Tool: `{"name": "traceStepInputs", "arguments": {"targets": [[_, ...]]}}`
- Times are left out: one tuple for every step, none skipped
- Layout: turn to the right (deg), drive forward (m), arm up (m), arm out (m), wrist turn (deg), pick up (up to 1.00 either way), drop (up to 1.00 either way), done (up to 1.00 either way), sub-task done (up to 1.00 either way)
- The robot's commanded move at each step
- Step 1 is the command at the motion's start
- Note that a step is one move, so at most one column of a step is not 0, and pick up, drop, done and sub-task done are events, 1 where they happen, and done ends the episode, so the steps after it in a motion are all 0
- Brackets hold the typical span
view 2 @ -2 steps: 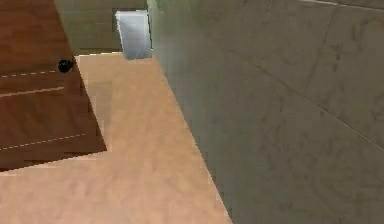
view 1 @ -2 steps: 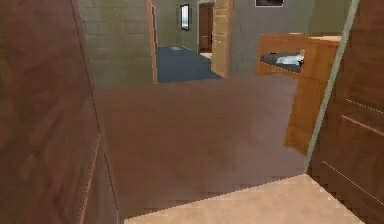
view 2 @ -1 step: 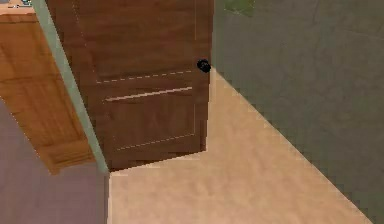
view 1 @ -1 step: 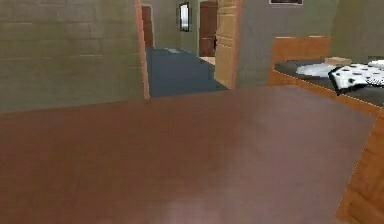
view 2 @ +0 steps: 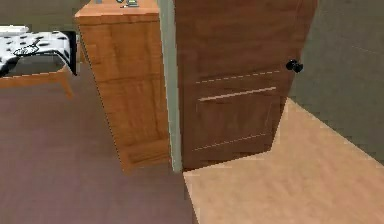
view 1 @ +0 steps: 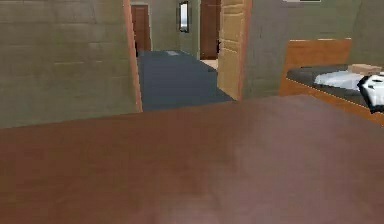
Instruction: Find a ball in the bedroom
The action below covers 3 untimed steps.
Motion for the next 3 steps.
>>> {"name": "traceStepInputs", "arguments": {"targets": [[-45.0,0.00,0.00,0.00,0.0,0.00,0.00,0.00,0.00],[-15.0,0.00,0.00,0.00,0.0,0.00,0.00,0.00,0.00],[0.0,1.00,0.00,0.00,0.0,0.00,0.00,0.00,0.00]]}}
